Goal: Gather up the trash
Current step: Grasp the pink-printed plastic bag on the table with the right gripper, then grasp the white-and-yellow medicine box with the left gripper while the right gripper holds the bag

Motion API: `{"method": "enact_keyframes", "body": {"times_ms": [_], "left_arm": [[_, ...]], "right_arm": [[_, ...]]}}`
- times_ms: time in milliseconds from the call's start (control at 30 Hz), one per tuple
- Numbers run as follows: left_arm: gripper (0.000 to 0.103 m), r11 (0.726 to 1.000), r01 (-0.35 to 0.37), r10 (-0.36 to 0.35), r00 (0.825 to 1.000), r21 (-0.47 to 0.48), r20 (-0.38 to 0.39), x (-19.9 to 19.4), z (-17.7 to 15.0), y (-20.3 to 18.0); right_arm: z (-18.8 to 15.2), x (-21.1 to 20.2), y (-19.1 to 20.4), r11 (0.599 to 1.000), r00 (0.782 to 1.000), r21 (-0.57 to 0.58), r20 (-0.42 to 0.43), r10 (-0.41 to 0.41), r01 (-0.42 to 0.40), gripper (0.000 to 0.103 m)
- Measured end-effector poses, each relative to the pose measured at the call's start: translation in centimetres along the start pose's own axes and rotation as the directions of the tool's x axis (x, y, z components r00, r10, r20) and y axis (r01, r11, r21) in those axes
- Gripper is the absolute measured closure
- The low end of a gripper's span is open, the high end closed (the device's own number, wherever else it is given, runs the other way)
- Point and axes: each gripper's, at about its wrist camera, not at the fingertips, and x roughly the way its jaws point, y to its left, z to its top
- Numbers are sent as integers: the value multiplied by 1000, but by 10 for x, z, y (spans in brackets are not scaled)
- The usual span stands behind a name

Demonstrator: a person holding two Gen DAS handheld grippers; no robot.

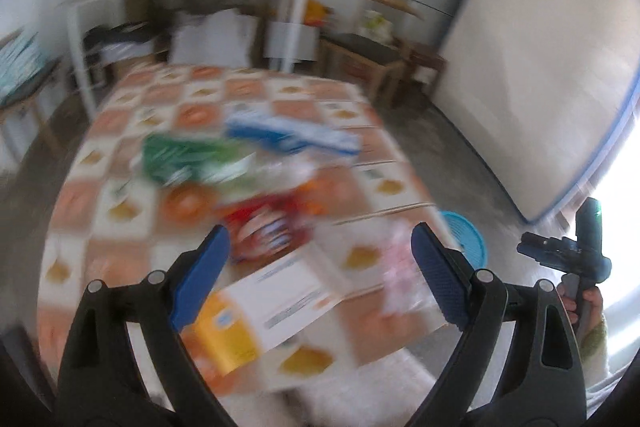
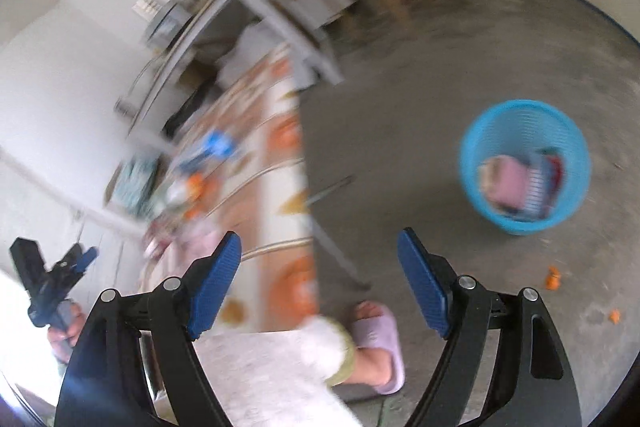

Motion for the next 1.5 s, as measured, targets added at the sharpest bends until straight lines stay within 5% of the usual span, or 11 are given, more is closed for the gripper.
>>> {"method": "enact_keyframes", "body": {"times_ms": [200,333,500,800,900,1167,1500], "left_arm": [[15,997,-72,72,997,-42,0,-17,-46,45],[15,996,-86,86,996,19,19,-16,-66,48],[15,997,-41,40,999,68,17,-9,-80,45],[15,997,64,-63,998,50,-32,11,-102,53],[15,996,74,-72,997,50,-34,11,-105,56],[15,990,140,-140,990,5,-33,30,-88,65],[13,978,206,-204,978,38,-42,69,-36,61]], "right_arm": [[-12,65,83,995,979,-65,-194,58,-72,21],[-18,96,119,996,972,-88,-234,-27,6,21],[-19,127,141,978,956,-127,-222,-193,168,21],[-29,159,163,903,909,-277,-167,-381,328,21],[-35,160,166,861,888,-348,-136,-439,372,34],[-40,150,161,830,886,-408,-96,-453,380,61],[-37,154,158,855,908,-391,-99,-407,341,62]]}}
